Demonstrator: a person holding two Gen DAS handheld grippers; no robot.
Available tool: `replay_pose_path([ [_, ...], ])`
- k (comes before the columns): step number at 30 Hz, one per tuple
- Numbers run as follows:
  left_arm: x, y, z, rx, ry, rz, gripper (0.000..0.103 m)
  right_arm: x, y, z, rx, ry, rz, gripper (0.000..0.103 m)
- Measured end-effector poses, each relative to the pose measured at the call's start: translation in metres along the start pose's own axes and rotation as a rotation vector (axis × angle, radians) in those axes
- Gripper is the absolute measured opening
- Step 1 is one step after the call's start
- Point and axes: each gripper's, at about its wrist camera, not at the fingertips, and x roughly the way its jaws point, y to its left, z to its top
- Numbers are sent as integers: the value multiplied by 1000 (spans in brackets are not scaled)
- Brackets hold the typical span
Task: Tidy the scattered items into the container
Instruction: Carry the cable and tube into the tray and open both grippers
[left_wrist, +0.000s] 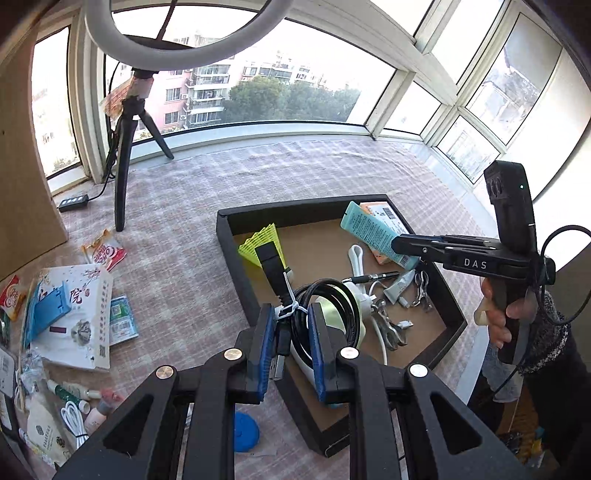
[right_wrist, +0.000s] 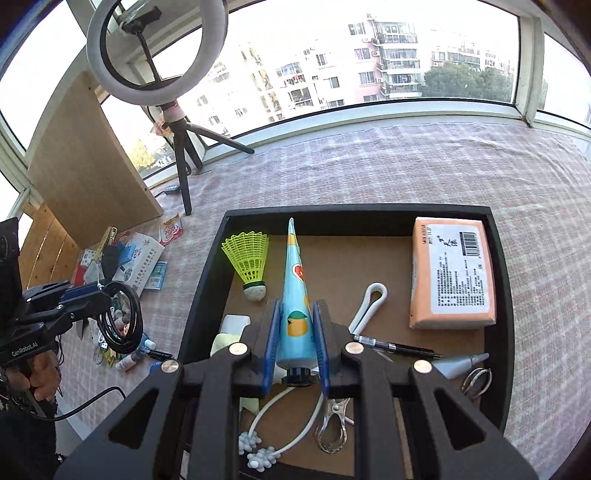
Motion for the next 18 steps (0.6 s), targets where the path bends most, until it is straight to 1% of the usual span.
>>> replay_pose_path([
  [1,6,-9,9,15,-24,-12,18,-2,-5,-1,-1,-1,-21,21],
  [2,14,-17,18,24,-38,-25,22,-3,-9,-1,2,-3,-57,23],
  [3,23,-22,26,15,-38,-35,40,-6,-13,-2,10,-8,-97,32],
  [4,33,-25,32,1,-26,-35,51,-10,-15,-4,13,-23,-115,41],
  [5,40,-28,36,-4,-22,-29,56,-14,-17,-5,12,-41,-119,44],
  [6,46,-31,38,1,-17,-15,54,-18,-17,-6,11,-55,-124,47],
  [10,49,-39,37,37,-4,0,54,-27,-17,-7,5,-77,-128,47],
  [13,42,-36,32,45,-8,23,54,-27,-12,-6,6,-77,-107,47],
  [18,19,-22,19,16,-21,45,54,-20,10,-6,-19,-62,-50,47],
])
